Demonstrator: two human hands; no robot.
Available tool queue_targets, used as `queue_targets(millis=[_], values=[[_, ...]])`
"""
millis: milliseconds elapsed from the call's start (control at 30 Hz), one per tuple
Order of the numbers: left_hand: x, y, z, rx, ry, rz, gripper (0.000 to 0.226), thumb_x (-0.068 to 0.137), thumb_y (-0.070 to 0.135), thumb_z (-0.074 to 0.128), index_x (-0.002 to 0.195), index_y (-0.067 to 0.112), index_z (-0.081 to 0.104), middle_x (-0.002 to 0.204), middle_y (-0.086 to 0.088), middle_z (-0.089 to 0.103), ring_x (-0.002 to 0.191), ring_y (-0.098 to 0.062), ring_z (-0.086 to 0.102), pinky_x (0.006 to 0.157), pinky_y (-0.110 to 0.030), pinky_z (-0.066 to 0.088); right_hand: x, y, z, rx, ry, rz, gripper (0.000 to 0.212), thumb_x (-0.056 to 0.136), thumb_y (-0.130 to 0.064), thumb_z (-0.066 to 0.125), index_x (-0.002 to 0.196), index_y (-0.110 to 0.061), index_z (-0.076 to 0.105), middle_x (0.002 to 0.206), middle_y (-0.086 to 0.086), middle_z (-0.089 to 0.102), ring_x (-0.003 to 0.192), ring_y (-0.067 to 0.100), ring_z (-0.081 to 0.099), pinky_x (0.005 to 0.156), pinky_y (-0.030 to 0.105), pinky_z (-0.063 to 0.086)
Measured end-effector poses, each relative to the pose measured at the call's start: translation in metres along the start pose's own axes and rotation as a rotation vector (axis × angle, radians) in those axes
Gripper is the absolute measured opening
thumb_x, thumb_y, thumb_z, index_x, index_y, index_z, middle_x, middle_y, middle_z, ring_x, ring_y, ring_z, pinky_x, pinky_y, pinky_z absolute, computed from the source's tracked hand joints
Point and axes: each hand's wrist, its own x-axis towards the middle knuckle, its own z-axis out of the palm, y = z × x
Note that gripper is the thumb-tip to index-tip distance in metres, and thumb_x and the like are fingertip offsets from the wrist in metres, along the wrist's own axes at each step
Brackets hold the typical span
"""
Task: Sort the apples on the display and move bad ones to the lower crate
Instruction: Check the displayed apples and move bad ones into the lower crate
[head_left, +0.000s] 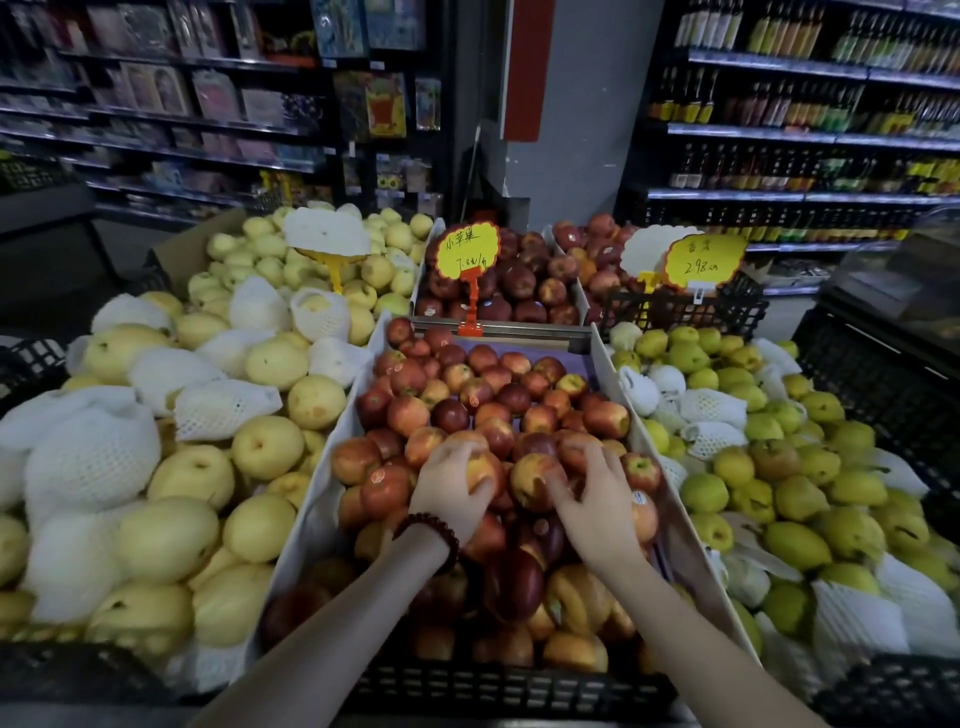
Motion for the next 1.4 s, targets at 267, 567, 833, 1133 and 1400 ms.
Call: queue_targets(millis=[267,567,833,1133,1400], values=[[-0.082,0.04,0.009,-0.245,0.049,0.001,0.017,0.09,0.025,0.057,0.105,0.021,0.064,0.093,0.008,0.064,0.076,-0.001,0.057,0.066,-0.007,0.042,-0.067,-0.013,-0.024,0.534,0.057,0.063,0.011,0.09,-0.016,0.064,0.101,-0.015,0.064,0.091,-0.004,0.069,0.077,0.003,0.063,0.073,0.019,0.048],[-0.232,-0.037,0.098,-0.518,-0.18,0.111,0.013,0.089,0.028,0.059,0.081,0.036,0.066,0.075,0.021,0.067,0.072,0.006,0.06,0.061,-0.01,0.042,-0.226,0.057,-0.007,0.774,-0.002,-0.002,0.01,0.089,-0.013,0.059,0.096,-0.009,0.065,0.084,0.015,0.067,0.072,0.016,0.065,0.063,0.018,0.053],[-0.289,-0.163,0.227,-0.473,-0.221,-0.024,0.016,0.09,0.036,0.058,0.086,0.026,0.07,0.082,0.01,0.07,0.082,-0.004,0.066,0.071,-0.02,0.05,-0.32,0.168,0.074,0.609,0.0,-0.06,0.009,0.092,-0.006,0.056,0.099,-0.007,0.063,0.081,0.012,0.066,0.072,0.022,0.065,0.065,0.028,0.056],[-0.319,-0.262,0.332,-0.535,-0.136,-0.149,0.015,0.088,0.014,0.057,0.085,0.017,0.071,0.068,-0.005,0.067,0.053,-0.008,0.057,0.043,-0.015,0.04,-0.388,0.298,0.185,0.566,-0.013,0.012,0.007,0.091,-0.012,0.062,0.094,-0.018,0.063,0.08,0.015,0.064,0.069,0.026,0.061,0.065,0.044,0.052],[-0.297,-0.331,0.344,-0.128,0.002,-0.216,0.014,0.082,0.012,0.061,0.086,0.022,0.07,0.076,0.002,0.066,0.073,-0.016,0.062,0.066,-0.023,0.047,-0.402,0.327,0.222,0.566,-0.077,0.067,0.01,0.091,-0.009,0.062,0.089,-0.019,0.064,0.078,0.011,0.061,0.065,0.013,0.058,0.06,0.033,0.05]])
